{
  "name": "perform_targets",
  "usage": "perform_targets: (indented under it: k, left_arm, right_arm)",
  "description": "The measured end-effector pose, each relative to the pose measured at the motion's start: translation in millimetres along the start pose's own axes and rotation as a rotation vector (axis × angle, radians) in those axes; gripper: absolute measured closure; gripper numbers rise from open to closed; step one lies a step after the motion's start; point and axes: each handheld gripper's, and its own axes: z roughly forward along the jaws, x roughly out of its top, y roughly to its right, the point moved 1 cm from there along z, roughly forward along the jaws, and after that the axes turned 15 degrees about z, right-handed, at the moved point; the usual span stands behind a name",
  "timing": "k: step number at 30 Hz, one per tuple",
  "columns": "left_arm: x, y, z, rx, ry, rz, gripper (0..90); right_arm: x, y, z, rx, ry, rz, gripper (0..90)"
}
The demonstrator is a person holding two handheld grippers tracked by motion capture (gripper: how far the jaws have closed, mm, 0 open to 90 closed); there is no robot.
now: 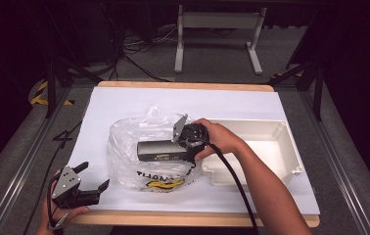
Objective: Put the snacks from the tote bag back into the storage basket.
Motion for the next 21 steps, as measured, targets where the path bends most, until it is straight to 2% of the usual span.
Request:
perform_targets:
  k: [3,4,7,11,17,18,21]
  left_arm:
    - [-0.3,0.0,0.1,0.0,-0.001,0.0,8.4]
    - [-0.3,0.1,0.2,0.001,-0.001,0.001,8.4]
    - [-0.4,0.1,0.0,-0.001,-0.002,0.004,8.4]
    - [-0.4,0.2,-0.1,-0.002,-0.003,0.006,8.4]
    - [-1.4,0.1,-0.2,0.0,-0.007,0.006,8.4]
    - [-1.7,0.1,-0.2,0.002,-0.007,0.004,8.4]
    - [-2.5,-0.3,-0.2,0.0,-0.015,0.005,8.4]
  right_arm:
    - [2.0,0.8,1.2,0.002,0.0,0.004,29.9]
    - [5.0,3.7,3.6,-0.021,-0.011,0.022,28.7]
    - [5.8,4.9,7.3,-0.023,-0.018,0.025,28.2]
    - [6.0,7.4,14.5,-0.004,-0.056,0.034,28.8]
    - [7.8,8.8,22.7,0.011,-0.072,0.041,33.4]
    - [7.8,8.8,23.3,0.014,-0.069,0.045,37.1]
    - [7.6,9.6,22.2,0.033,-0.06,0.047,39.7]
